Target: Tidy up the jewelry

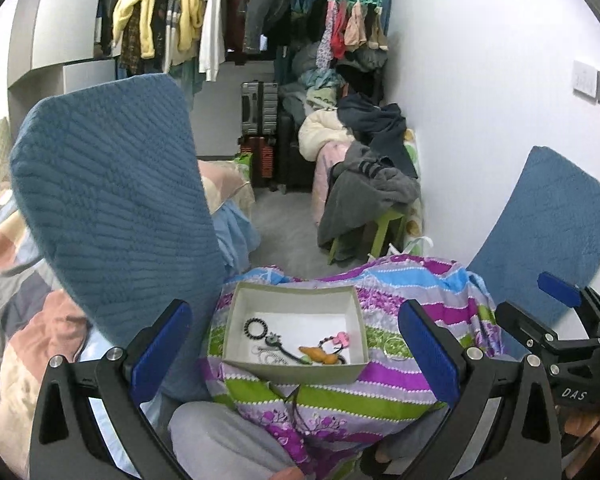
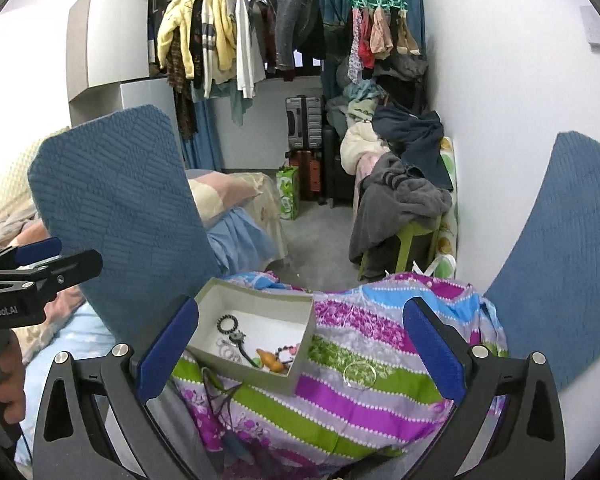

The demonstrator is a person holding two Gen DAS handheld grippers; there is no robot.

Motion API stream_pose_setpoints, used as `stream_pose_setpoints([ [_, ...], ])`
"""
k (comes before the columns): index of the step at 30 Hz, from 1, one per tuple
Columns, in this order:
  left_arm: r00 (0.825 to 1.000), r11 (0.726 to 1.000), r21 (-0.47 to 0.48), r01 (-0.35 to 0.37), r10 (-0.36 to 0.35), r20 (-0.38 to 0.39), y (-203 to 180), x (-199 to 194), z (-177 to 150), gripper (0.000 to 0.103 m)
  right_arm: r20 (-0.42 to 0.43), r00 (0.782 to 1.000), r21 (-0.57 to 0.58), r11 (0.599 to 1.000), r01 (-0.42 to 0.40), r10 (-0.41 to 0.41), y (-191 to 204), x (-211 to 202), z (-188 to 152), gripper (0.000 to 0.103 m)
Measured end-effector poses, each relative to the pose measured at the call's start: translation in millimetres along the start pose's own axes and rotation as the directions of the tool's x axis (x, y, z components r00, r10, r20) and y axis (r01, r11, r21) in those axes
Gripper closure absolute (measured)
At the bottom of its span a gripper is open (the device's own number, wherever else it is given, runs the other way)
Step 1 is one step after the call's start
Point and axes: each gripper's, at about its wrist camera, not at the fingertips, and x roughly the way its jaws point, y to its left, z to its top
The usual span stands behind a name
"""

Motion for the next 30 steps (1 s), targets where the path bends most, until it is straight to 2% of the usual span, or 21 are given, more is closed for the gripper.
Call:
stream_pose_setpoints([
  [18, 0.995, 1.000, -0.007, 0.017, -0.018, -0.098, 19, 33, -53, 0.000, -0.048, 0.998, 0.033, 0.999, 0.031, -0.029, 15, 19, -63, 0.000],
  [30, 0.990, 0.999, 0.016, 0.029, -0.026, -0.135, 25, 66, -79, 0.000, -0.050, 0.998, 0.058, 0.997, 0.050, -0.047, 10, 38, -83, 0.000],
])
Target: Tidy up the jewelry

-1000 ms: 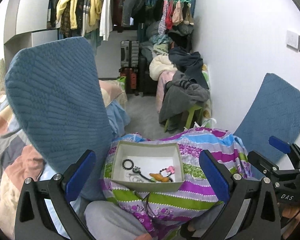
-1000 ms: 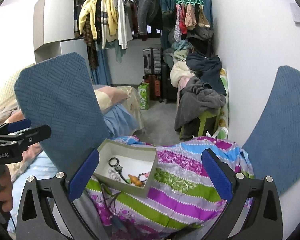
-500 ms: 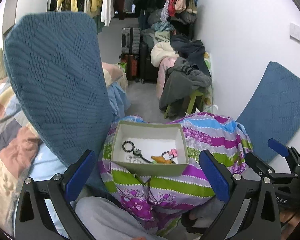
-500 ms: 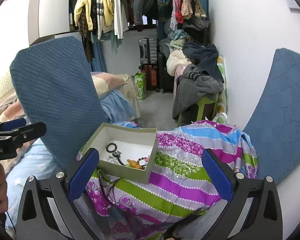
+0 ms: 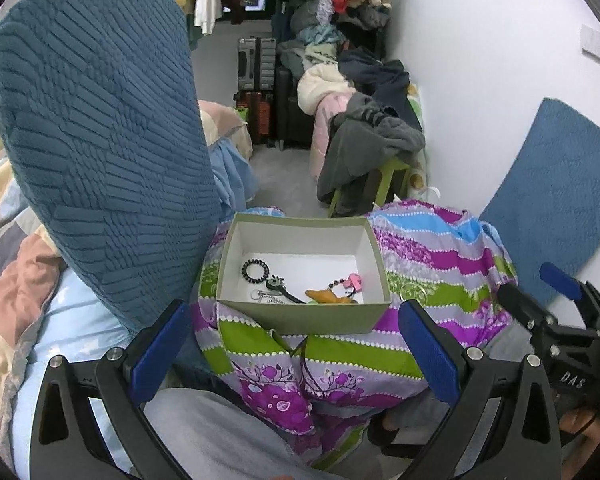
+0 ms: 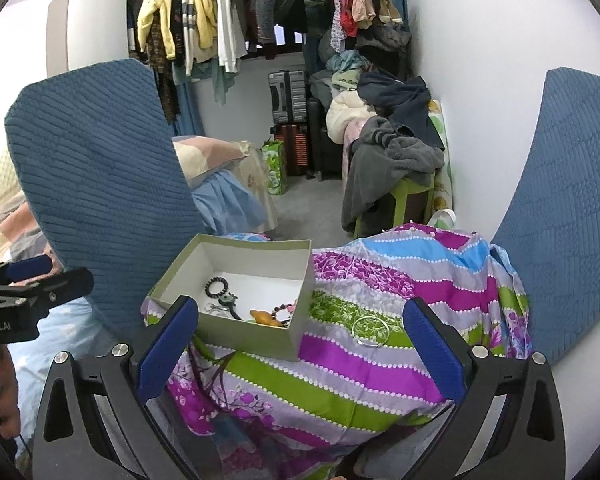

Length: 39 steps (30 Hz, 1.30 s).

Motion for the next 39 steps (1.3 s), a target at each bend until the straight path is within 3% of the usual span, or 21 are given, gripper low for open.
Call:
stream_pose_setpoints([
  [39, 1.000, 1.000, -0.012, 0.010, -0.009, 0.029, 9, -2, -1, 0.000, 0.021, 0.999, 0.017, 1.000, 0.024, -0.025, -2, -2, -4, 0.000],
])
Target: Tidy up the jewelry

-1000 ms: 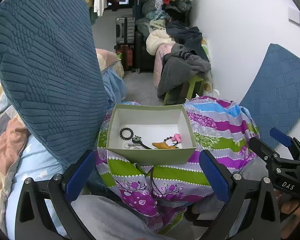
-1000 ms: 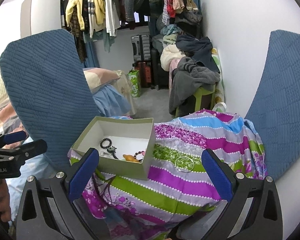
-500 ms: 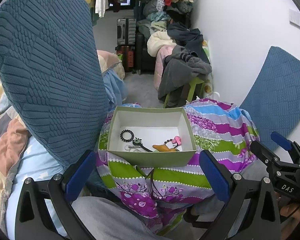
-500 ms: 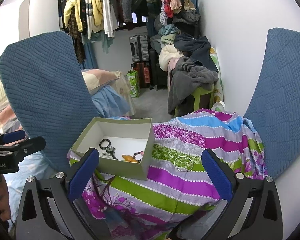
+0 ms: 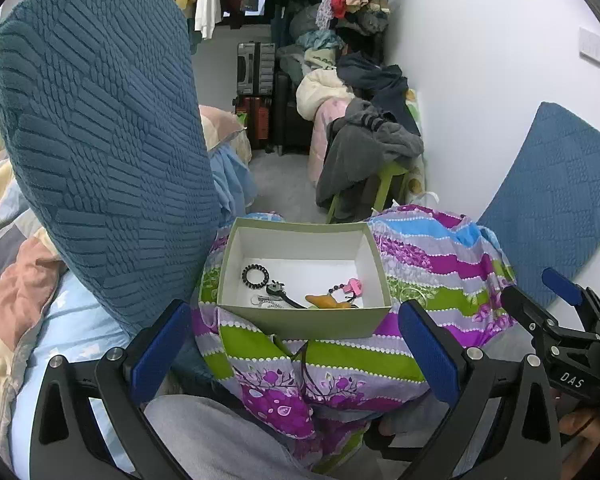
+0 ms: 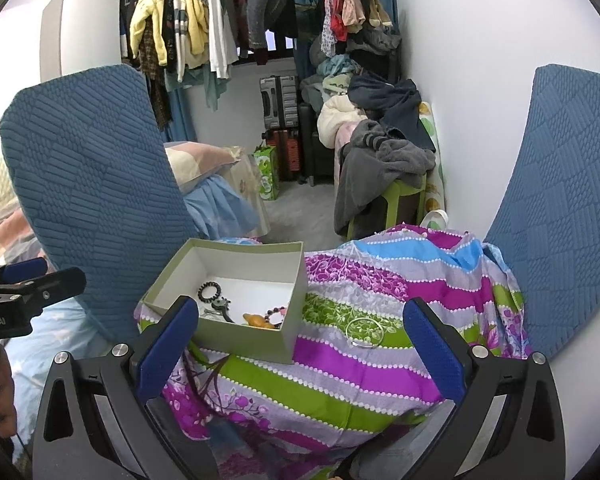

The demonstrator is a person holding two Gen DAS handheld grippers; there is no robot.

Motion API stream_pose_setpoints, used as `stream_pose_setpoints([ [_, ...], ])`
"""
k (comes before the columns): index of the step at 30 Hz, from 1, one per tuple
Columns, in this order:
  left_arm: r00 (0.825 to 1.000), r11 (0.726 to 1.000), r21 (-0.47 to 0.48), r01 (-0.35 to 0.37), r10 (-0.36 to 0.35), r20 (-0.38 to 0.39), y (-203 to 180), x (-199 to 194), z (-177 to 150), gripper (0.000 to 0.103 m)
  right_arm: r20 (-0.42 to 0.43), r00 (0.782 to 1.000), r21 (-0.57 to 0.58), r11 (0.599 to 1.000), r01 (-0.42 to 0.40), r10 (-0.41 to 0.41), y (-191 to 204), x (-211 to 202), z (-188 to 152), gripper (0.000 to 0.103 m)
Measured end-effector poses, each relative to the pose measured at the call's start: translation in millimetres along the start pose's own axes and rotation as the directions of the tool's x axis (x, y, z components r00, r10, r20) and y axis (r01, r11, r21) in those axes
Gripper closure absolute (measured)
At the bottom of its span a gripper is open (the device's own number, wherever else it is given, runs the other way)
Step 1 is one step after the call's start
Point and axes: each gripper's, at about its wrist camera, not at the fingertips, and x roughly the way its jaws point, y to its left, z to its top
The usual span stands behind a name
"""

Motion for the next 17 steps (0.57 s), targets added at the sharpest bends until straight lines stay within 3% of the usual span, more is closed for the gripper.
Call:
stream_pose_setpoints([
  [17, 1.000, 1.000, -0.008, -0.003, 0.004, 0.016, 0, -12, 2, 0.000, 0.014, 1.000, 0.006, 1.000, 0.004, -0.004, -1, -6, -1, 0.000],
])
